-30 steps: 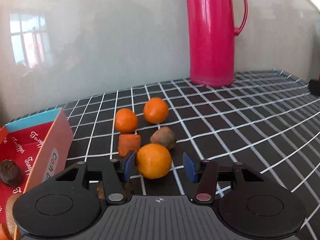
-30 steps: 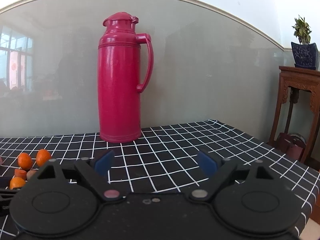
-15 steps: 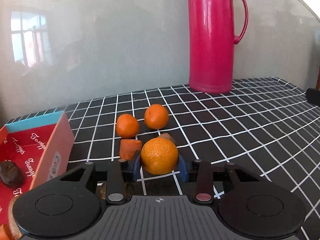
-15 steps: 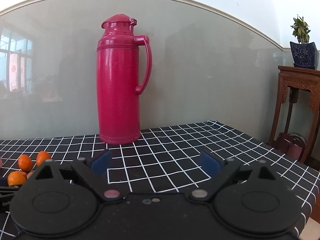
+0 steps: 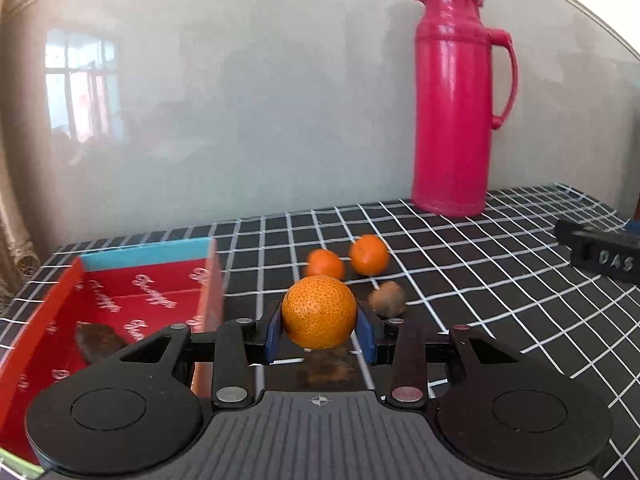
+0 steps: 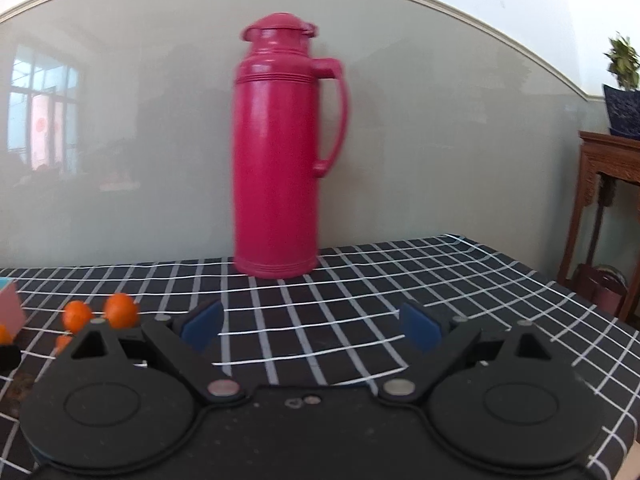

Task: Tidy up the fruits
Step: 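Carry the tangerine into the red box and open the left tool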

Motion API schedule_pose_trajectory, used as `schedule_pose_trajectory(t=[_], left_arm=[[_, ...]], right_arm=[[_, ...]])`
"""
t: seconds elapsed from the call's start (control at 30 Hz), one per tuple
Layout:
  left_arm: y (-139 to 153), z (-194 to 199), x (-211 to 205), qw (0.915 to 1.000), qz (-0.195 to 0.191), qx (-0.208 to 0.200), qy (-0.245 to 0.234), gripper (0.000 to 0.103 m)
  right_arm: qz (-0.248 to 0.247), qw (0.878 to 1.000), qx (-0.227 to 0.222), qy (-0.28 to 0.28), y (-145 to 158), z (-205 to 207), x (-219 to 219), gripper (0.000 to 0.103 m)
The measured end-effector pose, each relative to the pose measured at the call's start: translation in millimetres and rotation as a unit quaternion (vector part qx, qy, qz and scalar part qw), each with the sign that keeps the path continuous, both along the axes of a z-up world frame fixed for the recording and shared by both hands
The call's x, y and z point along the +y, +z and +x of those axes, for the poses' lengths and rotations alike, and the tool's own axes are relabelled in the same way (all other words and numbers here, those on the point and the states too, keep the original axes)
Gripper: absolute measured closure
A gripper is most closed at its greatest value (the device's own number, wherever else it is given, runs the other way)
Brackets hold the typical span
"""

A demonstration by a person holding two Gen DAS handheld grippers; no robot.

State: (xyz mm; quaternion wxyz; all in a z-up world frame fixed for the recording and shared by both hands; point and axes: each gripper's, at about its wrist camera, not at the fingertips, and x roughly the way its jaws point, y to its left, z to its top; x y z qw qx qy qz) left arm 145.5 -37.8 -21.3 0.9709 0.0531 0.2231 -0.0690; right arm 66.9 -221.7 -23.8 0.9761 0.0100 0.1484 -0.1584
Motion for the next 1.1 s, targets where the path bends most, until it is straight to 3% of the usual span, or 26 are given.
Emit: schedule_pose_trajectory(t=[0.5, 0.87, 0.97, 1.1], left_arm=[[9.6, -22.3, 92.2, 0.9961, -0.002, -0.02, 0.086, 0.064], [-3.2, -27.5, 156.9, 0.9877, -0.006, 0.004, 0.156, 0.064], [-2.7, -32.0, 158.6, 0.987, -0.001, -0.007, 0.16, 0.049], [-0.9, -34.6, 159.6, 0.9873, -0.006, -0.013, 0.158, 0.048]], right_arm=[[-0.018, 0.997, -0.001, 0.079, 7.6, 8.8, 86.6, 0.008], [-0.023, 0.995, -0.002, 0.096, 10.1, 9.6, 111.0, 0.008], [-0.028, 0.995, -0.003, 0.099, 10.2, 8.4, 114.8, 0.007], [-0.032, 0.994, 0.001, 0.105, 8.8, 7.2, 117.0, 0.007]])
